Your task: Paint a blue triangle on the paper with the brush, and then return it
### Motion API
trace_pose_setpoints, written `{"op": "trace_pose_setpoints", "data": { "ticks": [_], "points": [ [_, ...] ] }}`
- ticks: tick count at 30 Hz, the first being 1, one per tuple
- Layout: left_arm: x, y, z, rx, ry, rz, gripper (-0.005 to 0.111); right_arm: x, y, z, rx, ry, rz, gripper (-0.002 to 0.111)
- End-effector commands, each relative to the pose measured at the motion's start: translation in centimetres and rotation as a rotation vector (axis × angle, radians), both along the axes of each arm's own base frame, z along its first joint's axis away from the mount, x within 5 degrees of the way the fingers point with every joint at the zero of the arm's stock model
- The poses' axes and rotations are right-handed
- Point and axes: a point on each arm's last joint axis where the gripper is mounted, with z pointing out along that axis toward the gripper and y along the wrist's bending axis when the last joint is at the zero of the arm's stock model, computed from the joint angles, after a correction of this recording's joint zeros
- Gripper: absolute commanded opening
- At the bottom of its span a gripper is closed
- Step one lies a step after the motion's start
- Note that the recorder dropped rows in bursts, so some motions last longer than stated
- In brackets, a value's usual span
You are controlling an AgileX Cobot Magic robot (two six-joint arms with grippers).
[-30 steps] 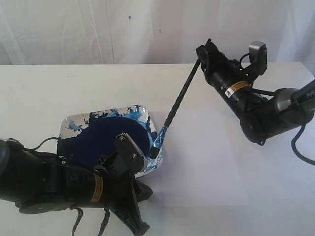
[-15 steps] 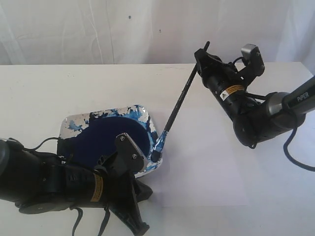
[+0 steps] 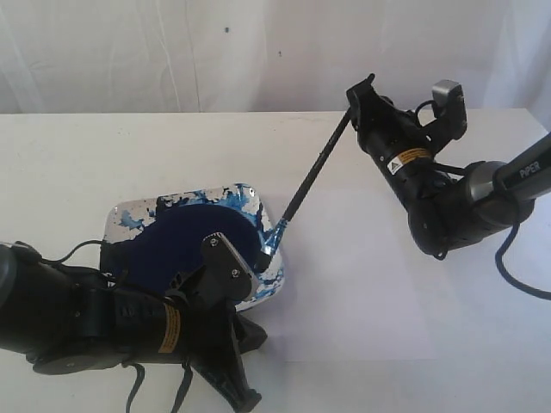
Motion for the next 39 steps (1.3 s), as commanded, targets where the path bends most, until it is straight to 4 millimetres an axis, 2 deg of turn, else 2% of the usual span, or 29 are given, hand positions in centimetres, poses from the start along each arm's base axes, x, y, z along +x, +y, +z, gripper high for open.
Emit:
{"op": "trace_pose_setpoints", "data": {
  "ticks": [1, 5, 11, 17, 20, 26, 34, 39],
  "points": [
    [-0.1, 0.1, -0.2, 0.014, 0.011, 0.008, 0.0, 0.0, -0.3, -0.1, 0.032, 0.006, -0.01, 0.0],
    [-0.1, 0.1, -0.2, 0.014, 0.011, 0.008, 0.0, 0.2, -0.8, 0.2, 0.052, 0.008, -0.018, 0.0],
    [-0.1, 0.1, -0.2, 0.018, 0.012, 0.01, 0.0, 0.7, -2.7, 1.4, 0.075, -0.007, 0.007, 0.0],
    [-0.1, 0.1, -0.2, 0.018, 0.012, 0.01, 0.0, -0.5, -5.8, 3.1, 0.033, -0.026, 0.016, 0.0],
    [-0.1, 0.1, -0.2, 0.018, 0.012, 0.01, 0.0, -1.1, -7.0, 3.3, 0.011, -0.024, -0.006, 0.0],
    [-0.1, 0.2, -0.3, 0.025, 0.013, 0.011, 0.0, -1.8, -6.2, 2.5, -0.113, -0.046, 0.088, 0.0],
    [-0.1, 0.1, -0.3, 0.024, 0.013, 0.011, 0.0, -1.8, -6.0, 1.8, -0.153, -0.049, 0.074, 0.0],
    [-0.1, 0.1, -0.3, 0.024, 0.013, 0.011, 0.0, -1.3, -4.4, 1.6, -0.164, -0.075, 0.107, 0.0]
  ]
}}
